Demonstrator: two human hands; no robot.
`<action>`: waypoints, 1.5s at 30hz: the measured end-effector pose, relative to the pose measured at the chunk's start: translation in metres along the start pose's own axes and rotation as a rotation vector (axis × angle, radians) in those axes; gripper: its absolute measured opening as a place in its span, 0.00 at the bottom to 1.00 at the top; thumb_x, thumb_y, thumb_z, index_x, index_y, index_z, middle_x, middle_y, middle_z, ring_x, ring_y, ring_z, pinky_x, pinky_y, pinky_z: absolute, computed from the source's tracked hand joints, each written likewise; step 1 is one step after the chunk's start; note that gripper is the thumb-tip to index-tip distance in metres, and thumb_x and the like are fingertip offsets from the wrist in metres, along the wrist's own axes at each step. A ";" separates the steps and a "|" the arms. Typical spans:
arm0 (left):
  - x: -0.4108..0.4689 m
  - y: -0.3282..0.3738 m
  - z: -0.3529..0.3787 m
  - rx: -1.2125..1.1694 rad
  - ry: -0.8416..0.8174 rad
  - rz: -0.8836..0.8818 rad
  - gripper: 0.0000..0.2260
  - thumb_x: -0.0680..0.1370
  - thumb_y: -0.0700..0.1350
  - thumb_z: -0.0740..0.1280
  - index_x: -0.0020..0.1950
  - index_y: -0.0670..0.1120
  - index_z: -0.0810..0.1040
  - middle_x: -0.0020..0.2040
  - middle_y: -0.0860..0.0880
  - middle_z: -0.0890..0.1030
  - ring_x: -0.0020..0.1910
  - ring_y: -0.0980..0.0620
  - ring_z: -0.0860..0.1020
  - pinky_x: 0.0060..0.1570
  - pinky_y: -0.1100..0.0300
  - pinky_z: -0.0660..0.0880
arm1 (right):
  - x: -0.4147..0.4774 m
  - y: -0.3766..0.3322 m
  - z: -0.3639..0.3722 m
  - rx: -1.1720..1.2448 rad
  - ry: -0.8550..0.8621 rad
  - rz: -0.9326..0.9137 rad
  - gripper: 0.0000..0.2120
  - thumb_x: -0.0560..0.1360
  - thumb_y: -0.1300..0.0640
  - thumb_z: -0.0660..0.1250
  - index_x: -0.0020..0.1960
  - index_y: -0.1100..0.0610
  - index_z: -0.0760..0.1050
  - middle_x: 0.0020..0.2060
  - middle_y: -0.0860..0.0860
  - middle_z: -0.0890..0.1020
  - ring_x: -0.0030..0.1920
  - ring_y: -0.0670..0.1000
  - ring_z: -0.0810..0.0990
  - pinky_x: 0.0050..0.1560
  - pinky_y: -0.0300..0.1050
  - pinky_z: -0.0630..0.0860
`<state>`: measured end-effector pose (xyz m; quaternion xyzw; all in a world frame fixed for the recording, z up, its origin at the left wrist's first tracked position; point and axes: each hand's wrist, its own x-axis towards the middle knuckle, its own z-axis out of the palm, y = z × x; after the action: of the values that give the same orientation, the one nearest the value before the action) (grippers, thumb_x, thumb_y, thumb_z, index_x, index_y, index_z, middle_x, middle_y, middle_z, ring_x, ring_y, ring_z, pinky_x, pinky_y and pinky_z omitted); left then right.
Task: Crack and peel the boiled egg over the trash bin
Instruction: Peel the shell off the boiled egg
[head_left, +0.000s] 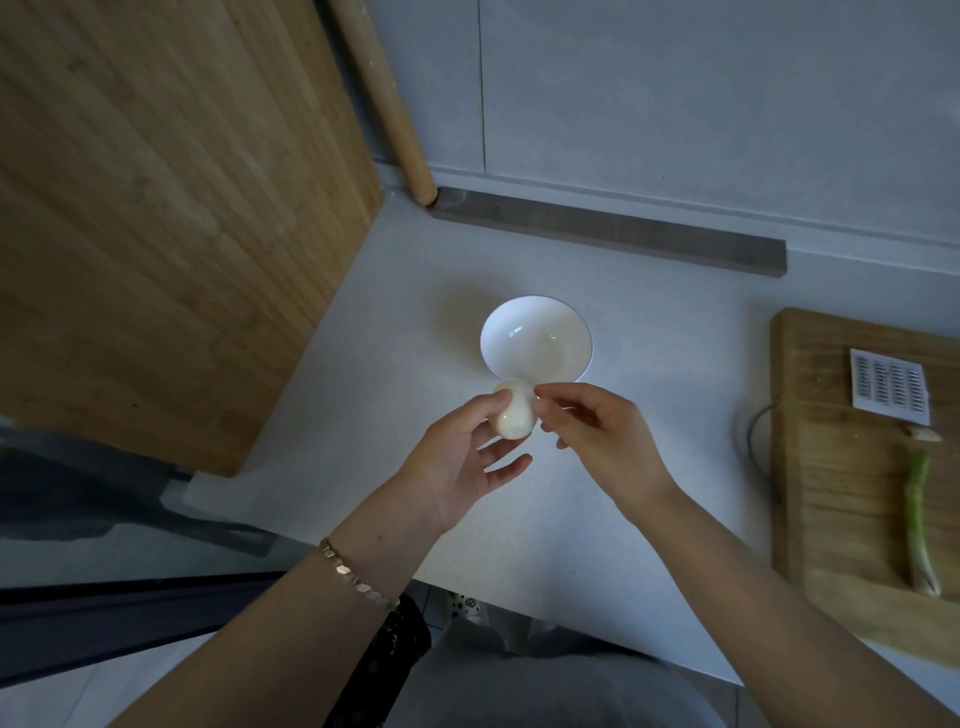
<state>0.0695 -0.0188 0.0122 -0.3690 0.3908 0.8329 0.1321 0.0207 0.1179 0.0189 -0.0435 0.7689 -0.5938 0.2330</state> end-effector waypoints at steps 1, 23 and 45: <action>0.000 0.000 0.001 -0.020 -0.004 -0.010 0.05 0.75 0.45 0.67 0.49 0.46 0.77 0.44 0.46 0.83 0.48 0.48 0.80 0.49 0.51 0.78 | 0.000 0.001 0.000 -0.003 -0.019 -0.013 0.08 0.71 0.57 0.69 0.50 0.51 0.79 0.39 0.44 0.82 0.35 0.37 0.78 0.38 0.26 0.74; 0.002 0.007 0.002 0.180 -0.062 -0.045 0.12 0.75 0.53 0.65 0.54 0.49 0.79 0.49 0.47 0.85 0.51 0.51 0.82 0.53 0.50 0.78 | 0.012 0.006 -0.003 0.060 0.075 -0.041 0.07 0.73 0.62 0.65 0.49 0.59 0.80 0.35 0.45 0.81 0.31 0.34 0.77 0.33 0.24 0.70; 0.001 0.004 0.013 -0.217 -0.071 -0.283 0.18 0.72 0.57 0.66 0.42 0.42 0.80 0.30 0.49 0.79 0.50 0.50 0.76 0.52 0.37 0.73 | 0.002 0.007 0.005 -0.074 0.149 -0.400 0.11 0.67 0.65 0.72 0.46 0.52 0.81 0.40 0.39 0.79 0.40 0.35 0.77 0.40 0.29 0.73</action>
<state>0.0599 -0.0116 0.0195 -0.4025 0.2381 0.8558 0.2210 0.0223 0.1147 0.0109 -0.1596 0.7813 -0.6012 0.0513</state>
